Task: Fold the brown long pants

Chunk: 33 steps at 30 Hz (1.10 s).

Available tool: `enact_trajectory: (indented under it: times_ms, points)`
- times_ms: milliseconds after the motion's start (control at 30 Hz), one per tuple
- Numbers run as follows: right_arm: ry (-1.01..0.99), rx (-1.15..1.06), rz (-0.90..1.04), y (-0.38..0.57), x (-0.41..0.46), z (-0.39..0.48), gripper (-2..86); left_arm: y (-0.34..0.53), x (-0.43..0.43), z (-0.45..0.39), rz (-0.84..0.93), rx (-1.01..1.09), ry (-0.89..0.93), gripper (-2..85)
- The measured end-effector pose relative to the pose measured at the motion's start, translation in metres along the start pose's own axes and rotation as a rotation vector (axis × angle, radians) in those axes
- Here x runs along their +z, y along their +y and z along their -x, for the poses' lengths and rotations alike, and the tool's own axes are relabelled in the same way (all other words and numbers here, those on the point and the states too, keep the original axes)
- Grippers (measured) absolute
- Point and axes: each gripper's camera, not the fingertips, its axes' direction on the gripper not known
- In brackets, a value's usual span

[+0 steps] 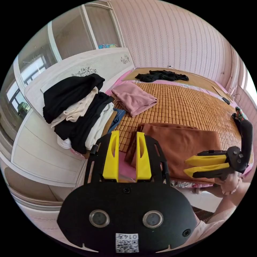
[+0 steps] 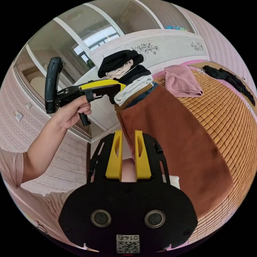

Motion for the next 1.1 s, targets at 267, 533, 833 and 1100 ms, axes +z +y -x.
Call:
enact_trajectory:
  times_ms: [267, 533, 833, 1100]
  points:
    - [0.205, 0.185, 0.059, 0.091, -0.054, -0.031, 6.0, 0.087, 0.006, -0.099, -0.029, 0.208, 0.256, 7.4]
    - [0.382, 0.27, 0.077, 0.082, -0.085, -0.023, 4.9, 0.095, 0.002, -0.166, -0.109, 0.283, 0.327, -0.4]
    - [0.476, 0.023, 0.162, -0.03, -0.074, -0.028, 0.4, 0.07, 0.029, -0.13, 0.026, 0.474, 0.502, -0.8]
    - [0.504, 0.043, 0.306, -0.151, -0.022, -0.068, -0.5, 0.057, 0.061, -0.156, 0.186, 0.512, 0.516, -0.9]
